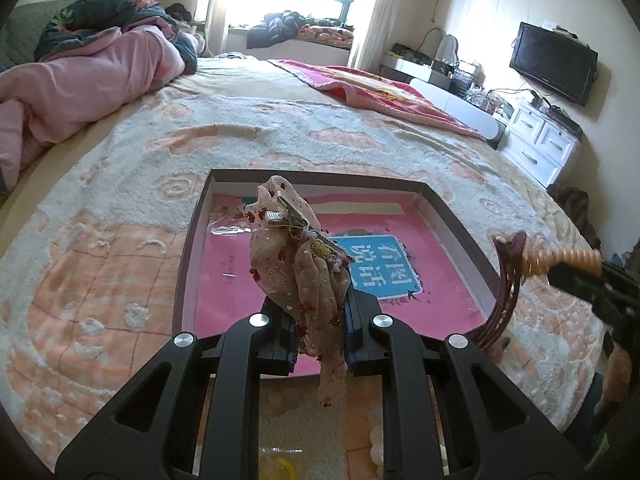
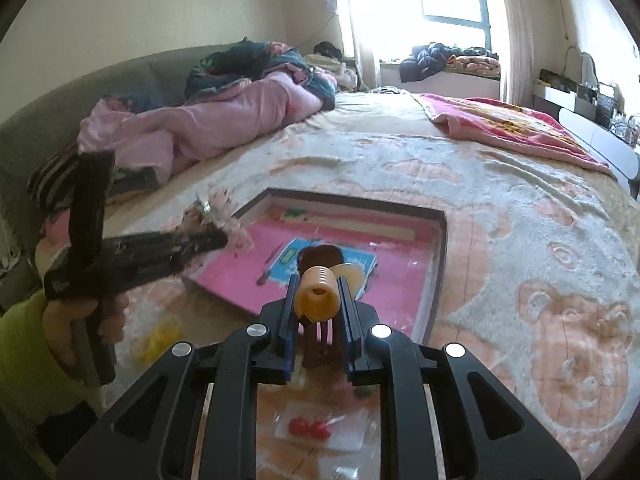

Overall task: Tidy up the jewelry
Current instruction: 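Carry the pouch into the tray with the left tool while the right tool carries the hair tie there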

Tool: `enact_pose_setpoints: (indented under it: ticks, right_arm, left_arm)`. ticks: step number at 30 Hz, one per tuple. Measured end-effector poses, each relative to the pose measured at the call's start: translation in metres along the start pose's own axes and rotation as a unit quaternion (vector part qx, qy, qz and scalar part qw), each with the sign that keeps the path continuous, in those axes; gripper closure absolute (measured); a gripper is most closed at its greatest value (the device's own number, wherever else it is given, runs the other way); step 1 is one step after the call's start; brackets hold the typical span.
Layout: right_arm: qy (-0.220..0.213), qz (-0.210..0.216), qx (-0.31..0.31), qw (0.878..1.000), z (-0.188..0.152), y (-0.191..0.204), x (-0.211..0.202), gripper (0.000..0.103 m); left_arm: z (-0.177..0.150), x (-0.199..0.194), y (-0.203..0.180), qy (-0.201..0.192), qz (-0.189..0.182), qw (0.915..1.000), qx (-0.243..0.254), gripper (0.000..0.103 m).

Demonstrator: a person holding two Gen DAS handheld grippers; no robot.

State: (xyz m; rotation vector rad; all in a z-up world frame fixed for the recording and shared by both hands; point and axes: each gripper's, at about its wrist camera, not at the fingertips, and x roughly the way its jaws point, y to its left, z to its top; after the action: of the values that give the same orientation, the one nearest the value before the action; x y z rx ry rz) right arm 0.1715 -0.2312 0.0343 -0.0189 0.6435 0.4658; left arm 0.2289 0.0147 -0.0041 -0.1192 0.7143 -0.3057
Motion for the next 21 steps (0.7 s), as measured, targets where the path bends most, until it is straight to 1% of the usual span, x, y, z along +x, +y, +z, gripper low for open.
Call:
enact_pose_setpoints:
  ticks: [9, 17, 18, 21]
  right_arm:
    - [-0.017, -0.009, 0.016, 1.000, 0.023, -0.015, 0.012, 0.086]
    - [-0.006, -0.013, 0.029, 0.999, 0.039, -0.026, 0.031, 0.086]
    - [-0.002, -0.010, 0.032, 0.999, 0.039, -0.027, 0.035, 0.086]
    - [0.013, -0.019, 0.023, 0.999, 0.039, -0.024, 0.045, 0.086]
  left_arm:
    - [0.004, 0.007, 0.002, 0.001, -0.001, 1.0000, -0.002, 0.093]
    - [0.002, 0.016, 0.003, 0.008, -0.006, 0.9999, -0.003, 0.093]
    - [0.001, 0.017, 0.003, 0.009, -0.006, 0.9999, -0.003, 0.093]
    - [-0.002, 0.020, 0.005, 0.015, -0.007, 0.9999, -0.003, 0.093]
